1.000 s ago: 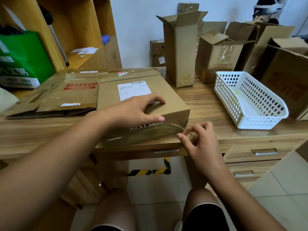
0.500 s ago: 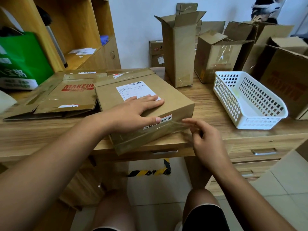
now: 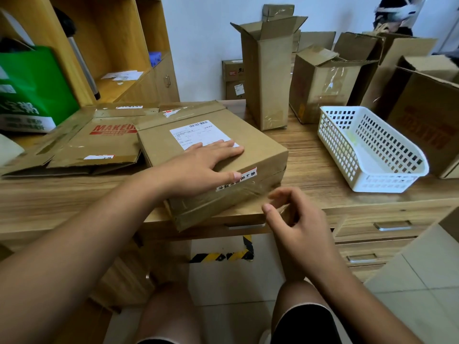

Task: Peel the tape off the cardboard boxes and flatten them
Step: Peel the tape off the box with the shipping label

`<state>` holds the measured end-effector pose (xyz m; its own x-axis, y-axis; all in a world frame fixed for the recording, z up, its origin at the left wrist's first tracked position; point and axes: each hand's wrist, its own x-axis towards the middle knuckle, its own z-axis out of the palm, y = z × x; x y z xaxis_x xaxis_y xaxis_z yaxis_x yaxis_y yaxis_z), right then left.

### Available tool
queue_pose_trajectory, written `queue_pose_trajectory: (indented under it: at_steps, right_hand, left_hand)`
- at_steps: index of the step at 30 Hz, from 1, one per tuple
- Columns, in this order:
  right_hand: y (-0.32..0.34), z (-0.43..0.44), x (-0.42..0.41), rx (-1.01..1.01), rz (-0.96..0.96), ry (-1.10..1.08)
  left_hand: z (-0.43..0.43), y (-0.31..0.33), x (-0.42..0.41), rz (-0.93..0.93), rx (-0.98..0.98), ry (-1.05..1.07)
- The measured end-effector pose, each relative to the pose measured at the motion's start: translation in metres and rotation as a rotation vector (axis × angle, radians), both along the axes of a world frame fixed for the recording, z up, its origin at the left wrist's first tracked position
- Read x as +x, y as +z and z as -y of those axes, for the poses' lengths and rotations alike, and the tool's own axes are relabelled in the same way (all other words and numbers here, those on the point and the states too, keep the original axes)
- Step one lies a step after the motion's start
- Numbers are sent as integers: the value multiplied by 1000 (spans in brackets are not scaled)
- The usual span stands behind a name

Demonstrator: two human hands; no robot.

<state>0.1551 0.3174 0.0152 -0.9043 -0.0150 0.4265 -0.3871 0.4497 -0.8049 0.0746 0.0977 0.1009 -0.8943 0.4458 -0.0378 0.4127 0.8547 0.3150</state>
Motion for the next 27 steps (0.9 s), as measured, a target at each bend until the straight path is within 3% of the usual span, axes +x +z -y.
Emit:
queue_pose_trajectory:
  at_steps: [4,9,20,27]
  right_hand:
    - [-1,-2,-19,127,86,-49]
    - [2,2,-37,275,14,-79]
    - [-9,-6,-47,263,-6,-30]
    - [-7,22,20,308,-142,117]
  left_hand:
    - [-5,2,0,13,40,53]
    - [-4,0,-4,54,87,83]
    - [9,2,0,91,45,-5]
    - [-2,0,3,35,27,26]
